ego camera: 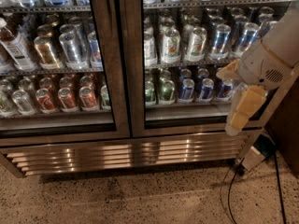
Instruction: Open left fridge door
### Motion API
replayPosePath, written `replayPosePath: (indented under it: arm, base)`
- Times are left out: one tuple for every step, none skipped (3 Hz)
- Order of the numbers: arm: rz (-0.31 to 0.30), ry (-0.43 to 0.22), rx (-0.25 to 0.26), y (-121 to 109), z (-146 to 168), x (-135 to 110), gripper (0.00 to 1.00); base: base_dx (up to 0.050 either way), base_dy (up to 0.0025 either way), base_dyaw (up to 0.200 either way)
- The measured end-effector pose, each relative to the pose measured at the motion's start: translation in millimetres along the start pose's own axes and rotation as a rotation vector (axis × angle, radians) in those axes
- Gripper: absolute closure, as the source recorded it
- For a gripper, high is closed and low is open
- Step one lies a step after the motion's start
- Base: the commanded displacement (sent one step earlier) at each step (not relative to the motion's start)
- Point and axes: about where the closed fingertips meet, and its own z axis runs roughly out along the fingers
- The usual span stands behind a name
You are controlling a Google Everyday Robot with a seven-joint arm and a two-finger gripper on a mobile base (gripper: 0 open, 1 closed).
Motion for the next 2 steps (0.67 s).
replayPosePath:
  arm:
    - [-0.054, -0.275, -0.098, -5, 27, -8, 0.00]
    - [-0.049, -0.358, -0.128, -3, 31, -21, 0.00]
  base:
    - [0.000, 0.00000, 0.000]
    - [0.000, 0.00000, 0.000]
